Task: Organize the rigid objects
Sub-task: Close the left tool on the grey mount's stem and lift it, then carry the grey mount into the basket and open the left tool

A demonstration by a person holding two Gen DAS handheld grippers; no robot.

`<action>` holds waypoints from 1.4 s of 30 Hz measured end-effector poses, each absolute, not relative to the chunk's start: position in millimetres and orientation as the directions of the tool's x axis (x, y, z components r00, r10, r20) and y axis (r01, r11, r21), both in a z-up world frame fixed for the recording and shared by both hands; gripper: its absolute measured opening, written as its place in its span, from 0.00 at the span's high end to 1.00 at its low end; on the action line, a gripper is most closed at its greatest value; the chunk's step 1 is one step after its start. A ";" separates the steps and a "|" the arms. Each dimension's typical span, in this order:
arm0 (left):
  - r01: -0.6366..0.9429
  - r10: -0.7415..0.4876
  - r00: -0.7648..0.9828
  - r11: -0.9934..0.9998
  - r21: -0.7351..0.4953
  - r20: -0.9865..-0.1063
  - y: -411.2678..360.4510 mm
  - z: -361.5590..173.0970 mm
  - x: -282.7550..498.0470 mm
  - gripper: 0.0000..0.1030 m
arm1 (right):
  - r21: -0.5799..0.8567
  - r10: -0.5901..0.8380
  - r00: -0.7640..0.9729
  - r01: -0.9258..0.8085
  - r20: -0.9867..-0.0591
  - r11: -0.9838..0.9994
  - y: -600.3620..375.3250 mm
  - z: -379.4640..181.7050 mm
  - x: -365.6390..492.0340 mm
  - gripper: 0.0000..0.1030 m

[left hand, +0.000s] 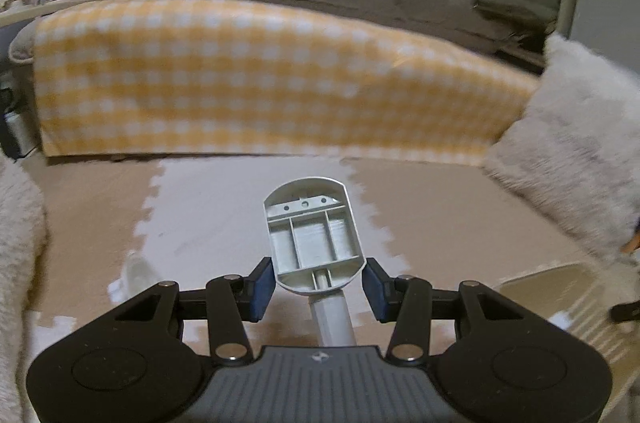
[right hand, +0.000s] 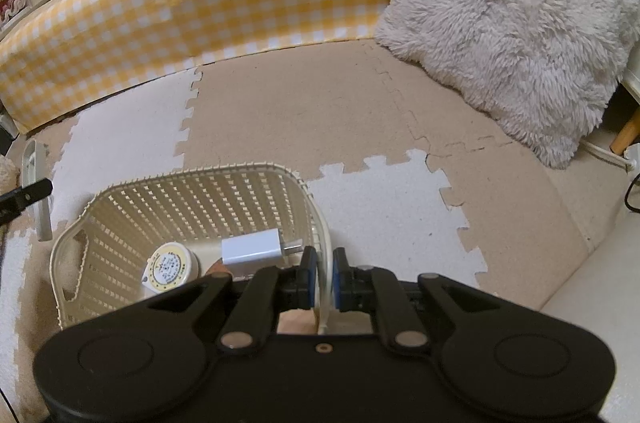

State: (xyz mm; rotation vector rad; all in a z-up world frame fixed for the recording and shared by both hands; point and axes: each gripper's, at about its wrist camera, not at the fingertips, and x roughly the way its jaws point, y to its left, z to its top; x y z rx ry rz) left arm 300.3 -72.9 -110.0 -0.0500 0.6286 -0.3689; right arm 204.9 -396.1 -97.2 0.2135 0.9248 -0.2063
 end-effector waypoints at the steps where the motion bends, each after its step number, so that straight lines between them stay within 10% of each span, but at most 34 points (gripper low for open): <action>1: 0.335 -0.367 0.745 0.928 -0.164 -0.557 -76.2 -104.3 295.9 0.53 | 0.094 -0.083 0.583 0.267 -0.808 0.959 -396.4 -98.1 204.8 0.92; 16: 0.561 -0.616 0.633 0.782 -0.270 -0.470 -123.7 -43.7 235.2 0.53 | 0.109 -0.073 0.582 0.272 -0.810 0.956 -398.1 -98.7 204.4 0.92; 42: 0.716 -0.571 0.434 0.688 -0.118 -0.697 -206.4 -117.0 234.5 0.53 | 0.087 -0.086 0.578 0.265 -0.812 0.960 -393.6 -97.1 204.1 0.92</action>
